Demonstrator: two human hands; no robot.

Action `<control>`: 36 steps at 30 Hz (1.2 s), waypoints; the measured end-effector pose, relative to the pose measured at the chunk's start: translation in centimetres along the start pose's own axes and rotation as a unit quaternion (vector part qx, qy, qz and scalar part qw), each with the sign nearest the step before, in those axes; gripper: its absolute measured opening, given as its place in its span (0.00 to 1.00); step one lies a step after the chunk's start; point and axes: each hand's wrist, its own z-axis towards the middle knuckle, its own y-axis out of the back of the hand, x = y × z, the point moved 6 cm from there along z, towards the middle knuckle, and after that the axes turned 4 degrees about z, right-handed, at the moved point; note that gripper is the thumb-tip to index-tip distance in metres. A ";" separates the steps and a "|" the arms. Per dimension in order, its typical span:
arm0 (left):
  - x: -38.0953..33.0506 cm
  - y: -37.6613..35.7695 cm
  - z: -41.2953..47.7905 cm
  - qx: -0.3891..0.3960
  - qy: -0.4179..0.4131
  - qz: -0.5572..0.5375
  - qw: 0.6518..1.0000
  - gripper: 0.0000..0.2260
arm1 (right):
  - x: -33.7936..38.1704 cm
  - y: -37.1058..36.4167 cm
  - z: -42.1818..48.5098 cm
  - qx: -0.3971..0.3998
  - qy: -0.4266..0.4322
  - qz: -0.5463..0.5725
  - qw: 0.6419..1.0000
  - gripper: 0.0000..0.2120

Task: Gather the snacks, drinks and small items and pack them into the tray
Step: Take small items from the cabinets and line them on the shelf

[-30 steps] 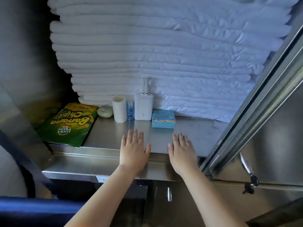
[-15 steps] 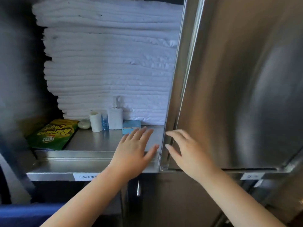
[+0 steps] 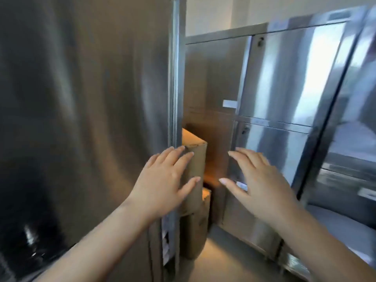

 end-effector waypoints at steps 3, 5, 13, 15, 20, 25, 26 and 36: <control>-6.6 -2.2 4.6 -0.008 -0.071 -0.056 0.996 0.29 | -7.2 2.3 -2.9 -0.005 -0.089 -0.048 0.995 0.32; -11.0 -4.0 7.6 -0.006 -0.114 -0.095 0.989 0.27 | -11.4 3.6 -4.8 -0.004 -0.141 -0.078 0.987 0.32; -24.5 -10.2 19.4 -0.024 -0.243 -0.183 0.952 0.29 | -25.4 7.1 -6.9 0.013 -0.260 -0.182 0.948 0.32; -26.8 -11.8 22.8 -0.028 -0.263 -0.191 0.945 0.29 | -28.8 7.2 -5.6 0.015 -0.274 -0.198 0.941 0.32; -31.9 -15.6 31.1 -0.038 -0.295 -0.212 0.931 0.28 | -36.9 6.1 -1.3 -0.001 -0.302 -0.207 0.931 0.33; -37.4 -20.4 36.6 -0.028 -0.318 -0.231 0.919 0.28 | -43.8 4.1 -1.4 0.005 -0.341 -0.211 0.916 0.35; -38.4 -21.2 37.4 -0.027 -0.320 -0.238 0.917 0.28 | -45.0 3.8 -1.8 0.011 -0.349 -0.213 0.912 0.36; -49.5 -26.6 44.2 -0.017 -0.343 -0.255 0.904 0.28 | -58.2 4.7 -4.5 0.027 -0.394 -0.234 0.888 0.31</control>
